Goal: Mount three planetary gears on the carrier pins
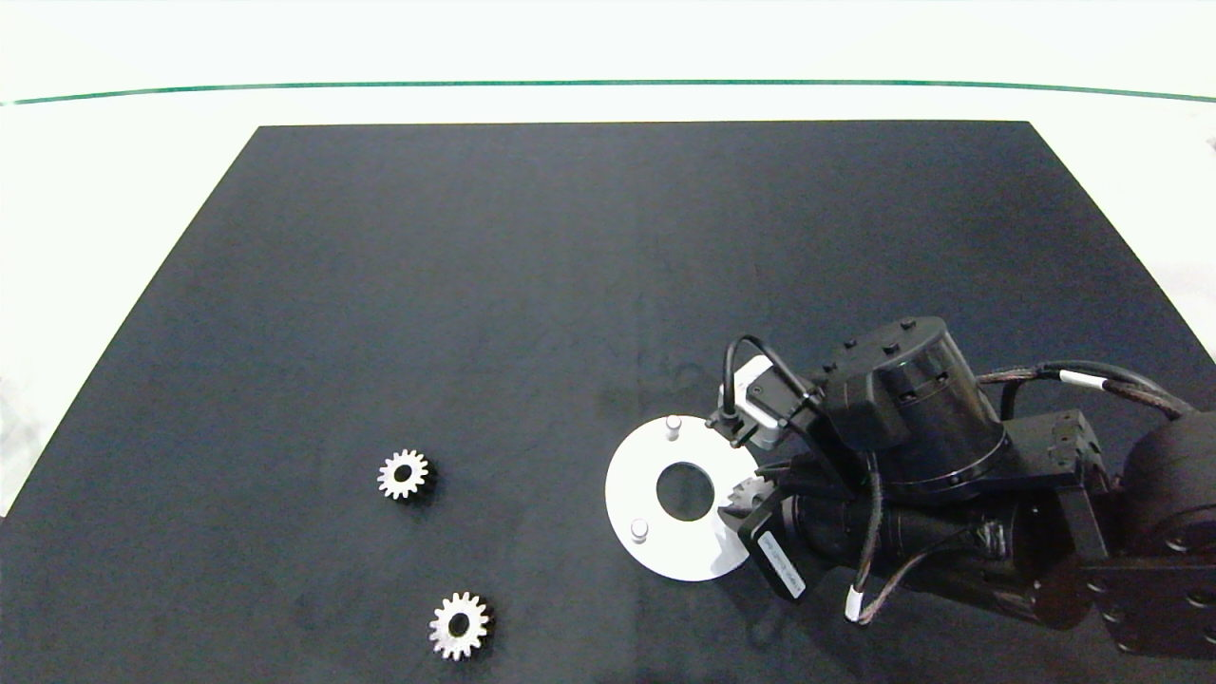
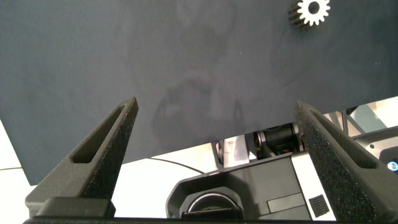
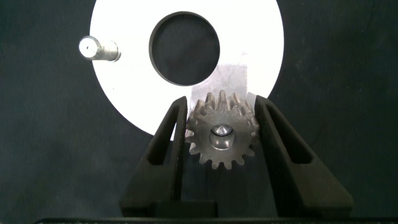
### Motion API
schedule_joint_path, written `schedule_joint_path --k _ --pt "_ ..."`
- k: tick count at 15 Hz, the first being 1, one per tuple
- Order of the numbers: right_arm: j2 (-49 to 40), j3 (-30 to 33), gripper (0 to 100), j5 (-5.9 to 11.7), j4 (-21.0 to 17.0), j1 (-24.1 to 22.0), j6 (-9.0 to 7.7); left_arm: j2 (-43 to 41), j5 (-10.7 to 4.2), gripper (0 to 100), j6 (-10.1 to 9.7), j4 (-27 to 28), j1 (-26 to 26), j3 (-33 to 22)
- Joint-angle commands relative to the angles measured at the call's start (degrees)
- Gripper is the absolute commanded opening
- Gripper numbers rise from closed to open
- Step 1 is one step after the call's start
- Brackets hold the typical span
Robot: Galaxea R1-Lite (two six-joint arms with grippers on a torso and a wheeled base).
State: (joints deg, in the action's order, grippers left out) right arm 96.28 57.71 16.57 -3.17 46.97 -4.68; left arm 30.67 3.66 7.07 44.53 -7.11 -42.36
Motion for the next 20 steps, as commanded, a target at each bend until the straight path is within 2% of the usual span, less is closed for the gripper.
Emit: schedule_joint_path --k 1,4,5,7,10,13,15,16,17,20 --pt "0.13 -0.05 25 0.04 -0.08 -0.04 0.02 0.00 0.03 100 0.05 0.29 -0.01 0.09" --pt "0.22 0.03 25 0.04 -0.08 -0.21 0.11 -0.26 0.03 100 0.05 0.29 -0.01 0.09" --pt "0.22 -0.05 100 0.04 -0.08 -0.21 0.20 -0.26 0.03 100 0.05 0.29 -0.01 0.09" --pt "0.22 0.03 100 0.04 -0.08 -0.21 1.34 -0.26 0.03 100 0.05 0.29 0.08 0.09" --pt "-0.22 -0.05 100 -0.13 -0.87 -0.21 1.61 -0.26 0.03 100 0.05 0.03 -0.01 0.00" --pt "-3.38 -0.05 100 -0.04 -5.53 -0.12 4.42 -0.96 0.03 100 0.14 0.03 -0.89 -0.18" --pt "-8.04 -0.14 100 -0.04 -10.72 -0.12 6.70 -0.96 0.03 100 0.22 0.20 -2.12 0.09" --pt "-10.32 -0.49 100 0.22 -11.33 -0.21 7.93 -0.88 0.03 100 0.22 0.29 -3.26 0.17" --pt "-11.73 -0.67 100 0.31 -11.51 -0.21 8.20 -0.88 0.03 100 0.22 0.38 -4.05 0.17" --pt "-22.98 -4.36 100 3.38 -13.44 -1.53 8.02 -0.35 0.03 100 0.31 1.43 -13.46 0.26"
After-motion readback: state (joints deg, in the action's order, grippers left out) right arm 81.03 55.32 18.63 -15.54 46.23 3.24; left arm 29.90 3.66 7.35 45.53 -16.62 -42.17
